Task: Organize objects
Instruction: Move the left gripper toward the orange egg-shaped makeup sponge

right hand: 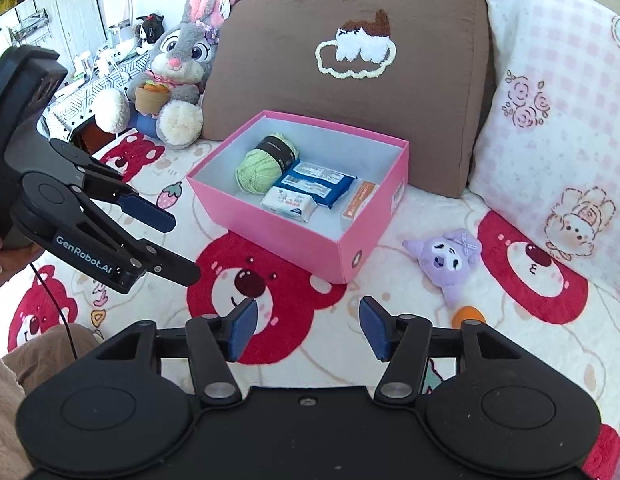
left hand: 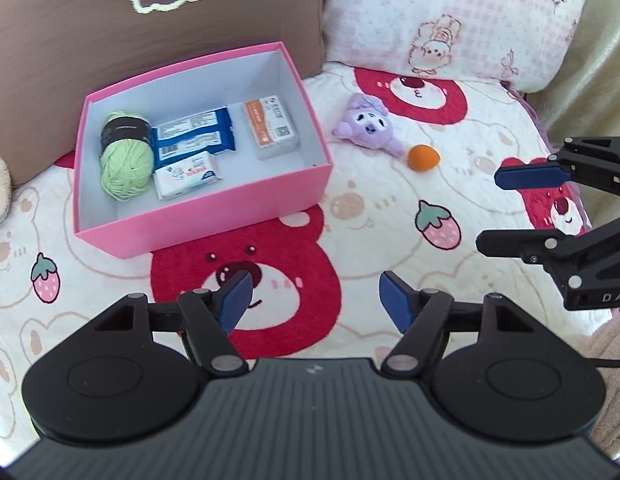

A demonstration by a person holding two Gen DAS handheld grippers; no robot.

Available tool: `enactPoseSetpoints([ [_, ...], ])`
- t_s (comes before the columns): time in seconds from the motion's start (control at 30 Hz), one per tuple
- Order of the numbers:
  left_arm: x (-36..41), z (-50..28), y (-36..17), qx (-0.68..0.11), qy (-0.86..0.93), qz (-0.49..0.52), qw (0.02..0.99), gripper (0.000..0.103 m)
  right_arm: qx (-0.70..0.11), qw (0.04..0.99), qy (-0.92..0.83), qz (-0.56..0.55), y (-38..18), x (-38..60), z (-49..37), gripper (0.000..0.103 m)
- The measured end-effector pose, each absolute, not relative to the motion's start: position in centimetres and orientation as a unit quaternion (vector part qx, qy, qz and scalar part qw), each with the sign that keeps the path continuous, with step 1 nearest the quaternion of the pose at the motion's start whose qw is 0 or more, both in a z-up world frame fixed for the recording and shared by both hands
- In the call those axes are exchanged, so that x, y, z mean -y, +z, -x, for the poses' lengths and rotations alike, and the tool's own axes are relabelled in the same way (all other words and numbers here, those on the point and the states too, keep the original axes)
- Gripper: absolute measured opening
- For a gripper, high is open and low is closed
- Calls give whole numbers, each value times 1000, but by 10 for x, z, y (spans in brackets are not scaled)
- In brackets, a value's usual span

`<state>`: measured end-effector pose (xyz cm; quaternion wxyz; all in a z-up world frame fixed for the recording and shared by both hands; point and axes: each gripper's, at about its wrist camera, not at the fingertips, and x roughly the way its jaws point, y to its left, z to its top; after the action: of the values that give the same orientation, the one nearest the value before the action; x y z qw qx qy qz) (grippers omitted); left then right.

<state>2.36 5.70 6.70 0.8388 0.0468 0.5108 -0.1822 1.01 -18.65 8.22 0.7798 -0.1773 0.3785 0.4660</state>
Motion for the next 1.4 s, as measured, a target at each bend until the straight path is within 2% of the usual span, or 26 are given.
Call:
enactPoseSetpoints([
  [0.2, -43, -25, 62, -525, -200, -43, 826, 73, -382, 776, 467, 185, 77, 198, -9, 69],
  [0.33, -34, -29, 58, -520, -199, -44, 829, 74, -388, 776, 462, 182, 67, 203, -17, 80],
  [0.57, -13, -37, 52, -504, -206, -52, 837, 74, -384, 796, 431, 183, 42, 212, -39, 80],
  [1.07, 25, -66, 36, -449, -223, 1, 865, 74, -300, 850, 383, 199, 17, 226, -76, 81],
  [1.3, 43, -74, 34, -406, -219, -19, 887, 74, -340, 860, 353, 138, -7, 242, -112, 81],
  [1.4, 49, -82, 28, -418, -227, -13, 879, 74, -341, 869, 332, 137, -14, 241, -116, 81],
])
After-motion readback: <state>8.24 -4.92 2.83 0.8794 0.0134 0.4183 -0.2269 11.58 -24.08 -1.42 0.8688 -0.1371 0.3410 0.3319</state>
